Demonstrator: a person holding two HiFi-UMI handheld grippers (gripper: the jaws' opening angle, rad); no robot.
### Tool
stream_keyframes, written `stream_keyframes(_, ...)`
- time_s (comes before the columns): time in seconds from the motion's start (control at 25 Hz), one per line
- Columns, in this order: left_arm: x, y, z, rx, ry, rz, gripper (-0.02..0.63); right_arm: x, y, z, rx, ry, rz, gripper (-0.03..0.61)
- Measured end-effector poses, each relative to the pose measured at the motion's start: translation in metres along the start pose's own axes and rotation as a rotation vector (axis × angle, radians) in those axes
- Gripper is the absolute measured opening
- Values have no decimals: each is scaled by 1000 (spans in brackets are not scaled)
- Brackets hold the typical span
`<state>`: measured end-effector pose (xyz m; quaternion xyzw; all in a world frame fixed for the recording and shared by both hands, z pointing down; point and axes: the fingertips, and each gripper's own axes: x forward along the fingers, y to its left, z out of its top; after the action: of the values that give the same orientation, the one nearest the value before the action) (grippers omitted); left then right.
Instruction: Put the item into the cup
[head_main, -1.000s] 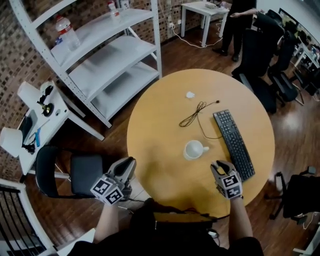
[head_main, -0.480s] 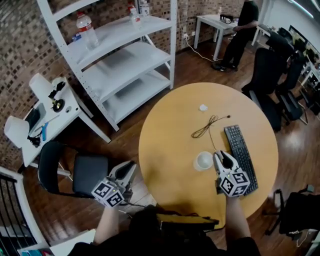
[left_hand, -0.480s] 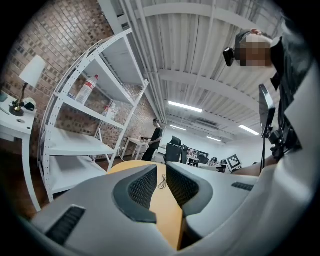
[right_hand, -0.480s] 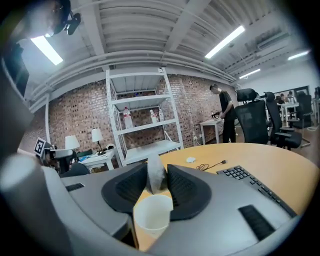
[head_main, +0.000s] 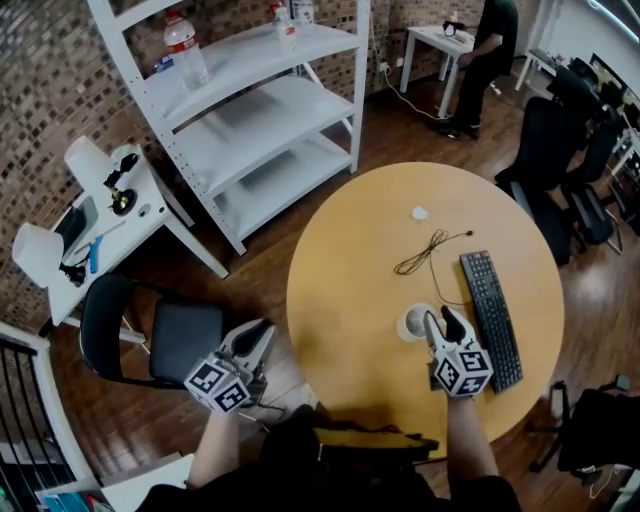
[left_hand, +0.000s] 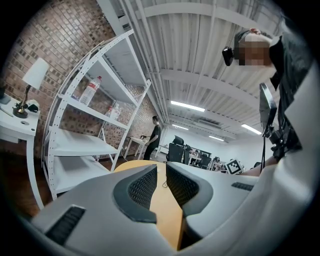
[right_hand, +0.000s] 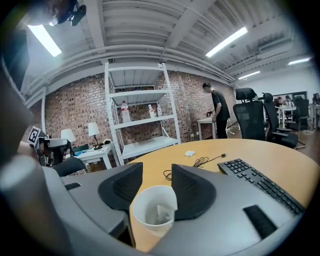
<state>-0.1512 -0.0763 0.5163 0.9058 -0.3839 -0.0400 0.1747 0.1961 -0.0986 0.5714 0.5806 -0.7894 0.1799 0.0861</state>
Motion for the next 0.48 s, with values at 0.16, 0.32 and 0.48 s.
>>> stream_keyframes(0.16, 0, -1, -2, -2, 4, -13, 58, -17, -1, 9, 49, -55, -3, 186)
stream_keyframes(0.32, 13, -9, -1, -5, 6, -59, 58, -52, -6, 33, 33, -142, -37, 184)
stream_keyframes(0.48, 42, -27, 3, 11, 16, -156, 58, -102, -25, 42, 30, -215, -125, 174)
